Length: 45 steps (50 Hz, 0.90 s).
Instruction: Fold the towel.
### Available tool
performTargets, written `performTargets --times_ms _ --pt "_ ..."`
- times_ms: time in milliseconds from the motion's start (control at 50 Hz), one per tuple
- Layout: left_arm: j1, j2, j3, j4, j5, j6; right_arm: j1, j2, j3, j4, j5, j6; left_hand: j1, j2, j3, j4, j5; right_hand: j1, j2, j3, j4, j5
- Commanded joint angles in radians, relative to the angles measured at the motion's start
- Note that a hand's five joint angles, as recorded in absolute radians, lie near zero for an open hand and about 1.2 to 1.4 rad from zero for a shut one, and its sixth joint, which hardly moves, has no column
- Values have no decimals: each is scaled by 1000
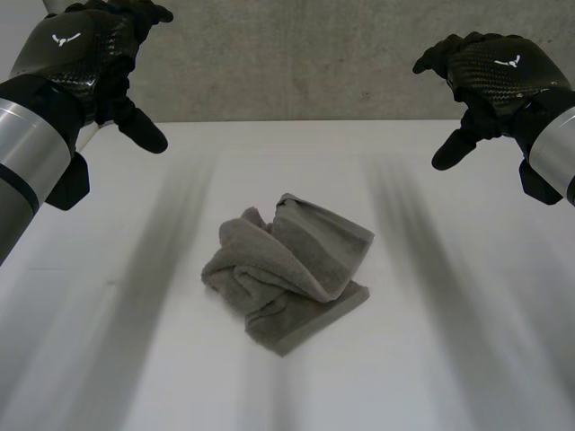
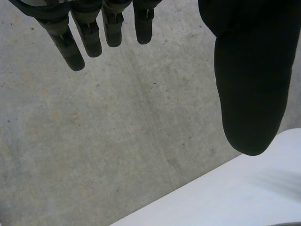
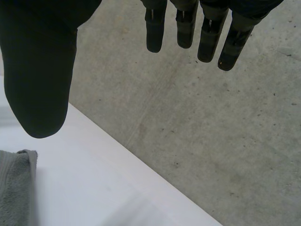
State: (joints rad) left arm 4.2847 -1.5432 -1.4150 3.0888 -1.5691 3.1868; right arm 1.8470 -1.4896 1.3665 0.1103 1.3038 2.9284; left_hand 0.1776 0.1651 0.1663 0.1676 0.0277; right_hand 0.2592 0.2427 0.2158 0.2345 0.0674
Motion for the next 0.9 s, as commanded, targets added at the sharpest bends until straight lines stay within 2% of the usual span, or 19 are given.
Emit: performTargets --times_ms 20,180,300,340,400,440,460,500,540,680,760,780,800,820,840,880,900 --pt "1 -3 -1 4 0 -4 0 0 0 0 -1 0 -3 9 8 7 -28 -85 -68 -41 -60 -67" --pt "9 -57 2 4 8 -1 0 14 -3 12 -11 3 12 25 24 22 -12 -85 -68 -41 -60 -67" --pt "37 -193 10 24 31 4 44 89 8 32 -24 29 39 51 50 49 14 -85 -68 -41 -60 -67" --pt "79 -271 13 40 63 10 136 155 2 43 -25 87 62 75 73 72 37 -85 -68 -41 -60 -67" --pt "96 -311 13 47 93 18 166 187 2 43 -21 124 95 107 106 105 70 -85 -68 -41 -60 -67" --pt "112 -394 11 51 190 24 198 250 2 40 -24 207 112 125 124 122 88 -85 -68 -41 -60 -67" --pt "112 -394 11 51 190 24 198 250 2 40 -24 207 112 125 124 122 88 -85 -68 -41 -60 -67" --pt "113 -463 8 60 283 27 212 320 3 26 -32 305 112 125 124 122 88 -85 -68 -41 -60 -67" --pt "113 -492 5 68 317 30 224 357 2 14 -29 349 112 125 124 122 88 -85 -68 -41 -60 -67" --pt "113 -604 8 128 337 59 310 491 9 -83 0 413 180 192 191 190 155 -85 -68 -41 -60 -67" --pt "109 -655 4 137 347 93 336 574 -9 -145 67 408 282 295 294 292 258 -85 -68 -41 -60 -67" --pt "109 -655 4 137 347 93 347 592 -18 -156 86 405 283 295 294 292 258 10 26 53 34 27" --pt "103 -667 4 137 345 102 347 592 -18 -156 86 405 355 368 367 365 331 11 27 54 35 28" --pt "96 -676 10 140 343 113 354 603 -27 -167 95 400 530 543 542 540 506 171 187 214 195 188" --pt "96 -676 10 140 343 113 354 603 -27 -167 95 400 532 545 543 542 507 172 189 216 197 189" --pt "92 -684 22 157 339 127 362 626 -67 -204 106 387 886 898 897 896 861 698 715 742 723 715" --pt "92 -684 22 157 339 127 362 626 -67 -204 106 387 887 900 899 897 863 701 717 744 725 718"
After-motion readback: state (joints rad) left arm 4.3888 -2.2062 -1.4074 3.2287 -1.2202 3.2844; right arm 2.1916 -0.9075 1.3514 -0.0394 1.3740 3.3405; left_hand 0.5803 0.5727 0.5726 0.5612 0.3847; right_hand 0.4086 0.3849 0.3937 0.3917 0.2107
